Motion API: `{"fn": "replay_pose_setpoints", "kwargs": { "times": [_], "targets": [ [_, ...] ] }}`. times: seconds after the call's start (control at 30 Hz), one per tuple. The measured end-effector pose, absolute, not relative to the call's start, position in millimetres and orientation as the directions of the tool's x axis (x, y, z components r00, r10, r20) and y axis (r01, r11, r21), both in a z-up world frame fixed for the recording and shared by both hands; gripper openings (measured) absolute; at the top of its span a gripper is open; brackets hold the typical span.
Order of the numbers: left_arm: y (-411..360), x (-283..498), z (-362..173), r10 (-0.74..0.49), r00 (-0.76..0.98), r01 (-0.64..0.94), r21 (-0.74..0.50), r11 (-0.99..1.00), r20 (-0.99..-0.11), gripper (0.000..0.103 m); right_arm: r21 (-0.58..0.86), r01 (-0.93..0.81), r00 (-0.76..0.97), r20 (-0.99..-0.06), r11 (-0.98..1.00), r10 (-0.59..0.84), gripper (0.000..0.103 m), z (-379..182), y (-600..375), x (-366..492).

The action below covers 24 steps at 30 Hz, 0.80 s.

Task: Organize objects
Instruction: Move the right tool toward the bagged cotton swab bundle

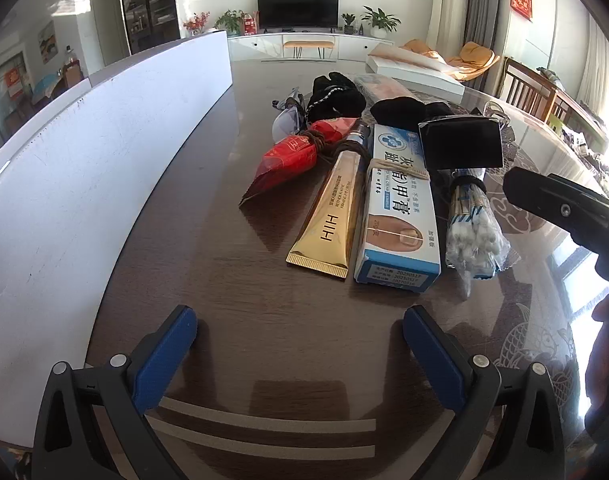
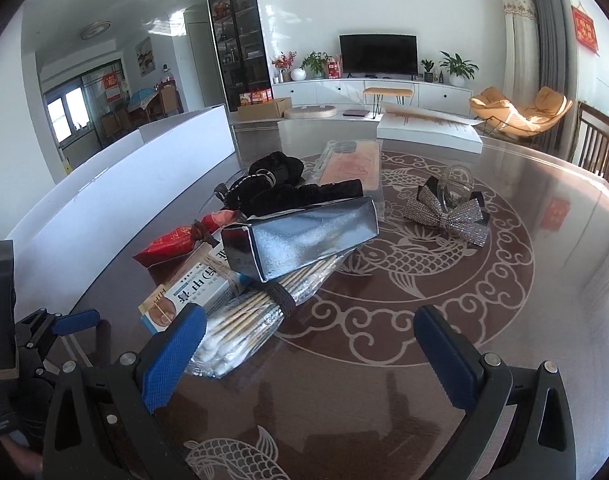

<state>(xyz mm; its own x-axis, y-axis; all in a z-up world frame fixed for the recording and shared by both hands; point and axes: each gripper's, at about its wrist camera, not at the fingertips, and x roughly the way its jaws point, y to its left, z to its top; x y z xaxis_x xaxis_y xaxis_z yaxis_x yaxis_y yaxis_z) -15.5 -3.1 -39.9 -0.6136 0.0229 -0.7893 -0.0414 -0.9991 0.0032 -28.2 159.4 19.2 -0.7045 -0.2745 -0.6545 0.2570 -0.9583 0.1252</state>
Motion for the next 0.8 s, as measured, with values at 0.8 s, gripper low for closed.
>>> {"fn": "replay_pose_setpoints", "kwargs": {
  "times": [0.8],
  "targets": [
    [-16.2,-22.3,-40.4,0.003,-0.614,-0.008,0.003,-1.0,-0.79,0.103,-0.006,0.145,-0.562,-0.823,-0.989,-0.078,0.103,-17.3,211.7,-52.3]
  ]
}}
